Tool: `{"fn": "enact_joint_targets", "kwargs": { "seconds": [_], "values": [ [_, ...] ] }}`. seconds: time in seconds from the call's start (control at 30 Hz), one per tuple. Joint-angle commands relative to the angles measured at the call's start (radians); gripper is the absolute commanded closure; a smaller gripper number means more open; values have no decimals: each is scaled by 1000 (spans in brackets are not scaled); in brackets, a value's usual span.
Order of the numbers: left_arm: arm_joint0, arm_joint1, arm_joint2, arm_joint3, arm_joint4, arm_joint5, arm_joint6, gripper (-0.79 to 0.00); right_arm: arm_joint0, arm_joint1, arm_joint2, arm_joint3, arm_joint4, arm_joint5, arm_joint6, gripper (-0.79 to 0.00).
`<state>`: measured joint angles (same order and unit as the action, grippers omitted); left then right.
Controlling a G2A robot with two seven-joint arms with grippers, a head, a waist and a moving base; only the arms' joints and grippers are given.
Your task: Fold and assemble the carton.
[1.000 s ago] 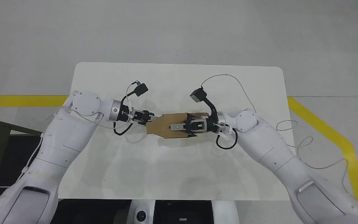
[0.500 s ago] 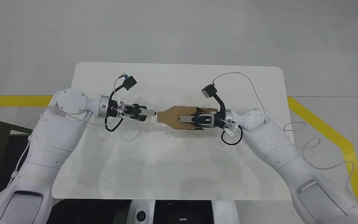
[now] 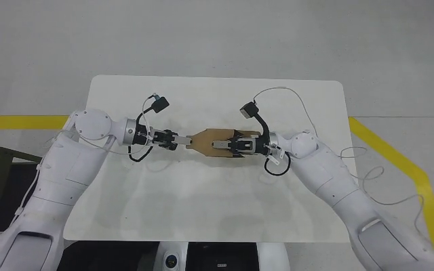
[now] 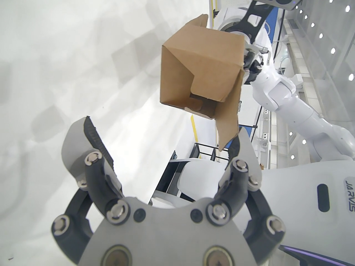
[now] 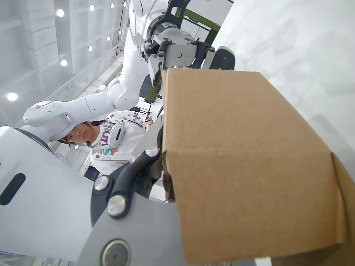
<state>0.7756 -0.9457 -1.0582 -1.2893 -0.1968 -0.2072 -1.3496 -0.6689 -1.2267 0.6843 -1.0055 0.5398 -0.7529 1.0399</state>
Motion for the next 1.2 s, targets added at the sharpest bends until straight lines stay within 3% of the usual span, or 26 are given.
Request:
{"fn": "enact_joint_targets", "kwargs": {
  "seconds": [0.0, 0.37, 1.17],
  "values": [
    [-4, -2, 9, 12, 3, 8, 1, -785, -3, -2, 3, -5, 4, -1, 3, 0],
    [-17, -12, 40, 52, -10, 15, 7, -785, -10, -16, 11, -30, 28, -7, 20, 0],
    [-17, -30, 72, 50, -103, 5, 15, -785, 5, -52, -20, -22, 88, -25, 3, 0]
  ]
}}
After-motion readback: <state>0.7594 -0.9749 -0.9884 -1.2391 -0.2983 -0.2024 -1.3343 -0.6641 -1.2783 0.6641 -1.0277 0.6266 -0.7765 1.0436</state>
